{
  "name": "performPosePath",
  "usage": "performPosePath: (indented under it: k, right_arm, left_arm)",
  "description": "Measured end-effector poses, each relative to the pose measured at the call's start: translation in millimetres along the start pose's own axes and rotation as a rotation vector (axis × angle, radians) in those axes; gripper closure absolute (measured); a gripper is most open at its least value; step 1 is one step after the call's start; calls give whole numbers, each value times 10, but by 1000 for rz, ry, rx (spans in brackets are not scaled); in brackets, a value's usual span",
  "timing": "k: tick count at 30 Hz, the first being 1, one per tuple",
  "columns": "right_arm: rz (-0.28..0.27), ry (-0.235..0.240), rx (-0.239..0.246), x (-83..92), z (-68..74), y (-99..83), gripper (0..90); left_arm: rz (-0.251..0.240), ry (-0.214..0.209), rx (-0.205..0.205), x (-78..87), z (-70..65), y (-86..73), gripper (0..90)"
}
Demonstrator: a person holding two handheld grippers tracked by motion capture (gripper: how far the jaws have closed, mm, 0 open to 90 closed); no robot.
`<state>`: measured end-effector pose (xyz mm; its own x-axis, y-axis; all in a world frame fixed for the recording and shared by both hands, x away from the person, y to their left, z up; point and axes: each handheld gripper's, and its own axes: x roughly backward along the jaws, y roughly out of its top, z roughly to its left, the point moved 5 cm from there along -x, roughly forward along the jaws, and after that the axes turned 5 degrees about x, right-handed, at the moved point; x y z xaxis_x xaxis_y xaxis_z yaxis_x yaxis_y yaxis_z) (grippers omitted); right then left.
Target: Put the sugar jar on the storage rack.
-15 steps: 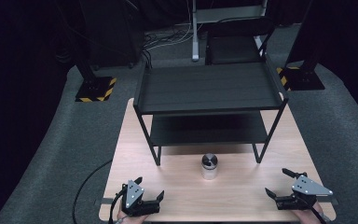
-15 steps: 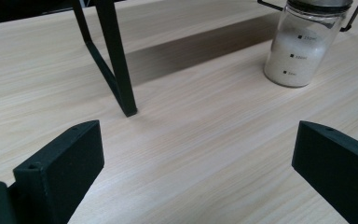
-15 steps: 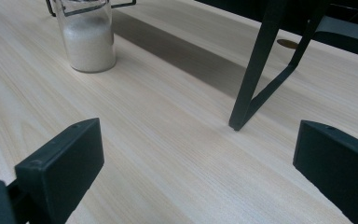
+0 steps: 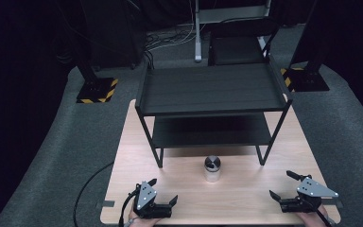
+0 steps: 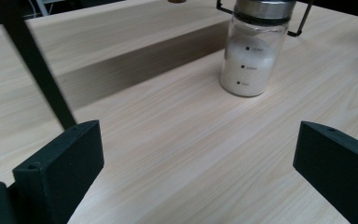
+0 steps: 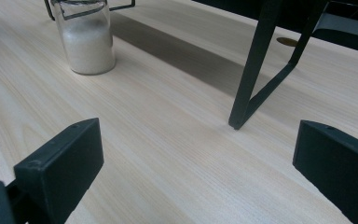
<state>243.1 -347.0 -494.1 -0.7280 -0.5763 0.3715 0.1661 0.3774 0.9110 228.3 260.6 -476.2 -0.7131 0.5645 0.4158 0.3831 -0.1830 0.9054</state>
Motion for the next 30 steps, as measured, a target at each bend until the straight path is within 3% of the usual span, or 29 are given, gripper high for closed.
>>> performPosePath:
  k: [8,15,20,30]
  right_arm:
    - [-7,8,3,-3,2,4,5]
    - [-3,17,-3,-11,-7,2,5]
    - [-6,19,-7,-9,-15,-3,6]
    - [-9,24,-10,-10,-18,-1,8]
  left_arm:
    - [42,-44,-61,-349,-151,164,18]
    - [52,-67,-53,-693,-237,237,24]
    - [44,-97,-64,-1031,-362,328,30]
    - [45,-99,-62,-1462,-463,478,72]
